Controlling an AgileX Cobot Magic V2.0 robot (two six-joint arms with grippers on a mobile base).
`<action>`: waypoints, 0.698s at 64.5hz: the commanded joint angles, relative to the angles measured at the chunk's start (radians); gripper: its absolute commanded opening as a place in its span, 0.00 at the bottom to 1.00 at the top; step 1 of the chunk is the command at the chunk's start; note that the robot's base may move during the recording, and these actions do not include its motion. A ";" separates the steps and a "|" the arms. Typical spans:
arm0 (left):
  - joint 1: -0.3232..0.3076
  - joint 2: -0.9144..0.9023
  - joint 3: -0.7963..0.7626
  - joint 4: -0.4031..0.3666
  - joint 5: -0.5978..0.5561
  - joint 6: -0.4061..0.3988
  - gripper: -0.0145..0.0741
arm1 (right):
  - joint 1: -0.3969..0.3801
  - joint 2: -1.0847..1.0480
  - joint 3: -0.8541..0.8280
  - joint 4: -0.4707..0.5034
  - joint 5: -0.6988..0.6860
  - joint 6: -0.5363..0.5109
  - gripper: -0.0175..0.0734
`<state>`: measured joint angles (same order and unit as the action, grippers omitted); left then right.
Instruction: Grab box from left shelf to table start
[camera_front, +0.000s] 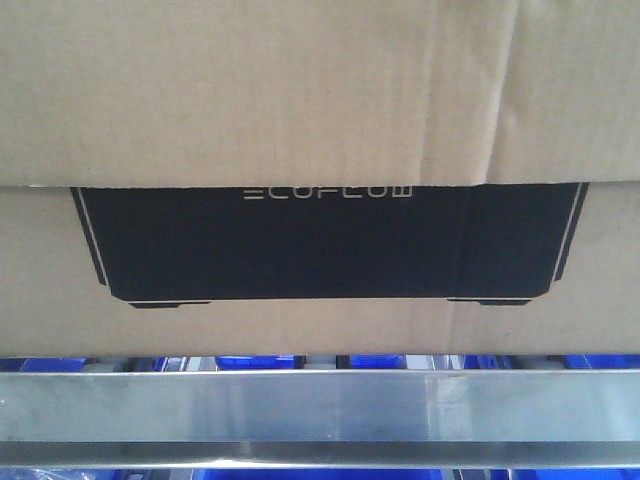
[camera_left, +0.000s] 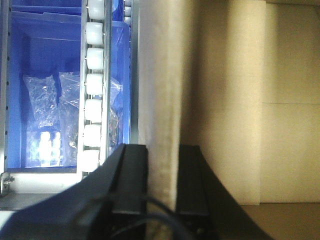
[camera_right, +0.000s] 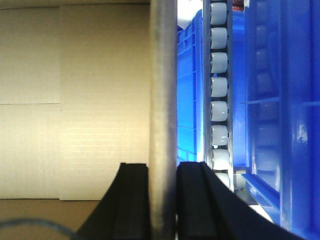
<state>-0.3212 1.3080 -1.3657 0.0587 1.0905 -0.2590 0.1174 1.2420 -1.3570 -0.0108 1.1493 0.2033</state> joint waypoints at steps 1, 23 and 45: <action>-0.007 -0.024 -0.032 -0.027 -0.058 -0.012 0.05 | -0.002 -0.020 -0.037 -0.002 -0.040 -0.029 0.25; -0.007 -0.024 -0.032 -0.059 -0.078 -0.012 0.05 | -0.002 -0.020 -0.037 -0.002 -0.036 -0.112 0.25; -0.007 -0.024 -0.032 -0.059 -0.078 -0.012 0.05 | -0.002 -0.020 -0.037 0.011 -0.030 -0.110 0.25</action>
<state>-0.3212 1.3080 -1.3657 0.0427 1.0887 -0.2590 0.1174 1.2420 -1.3570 -0.0108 1.1520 0.1119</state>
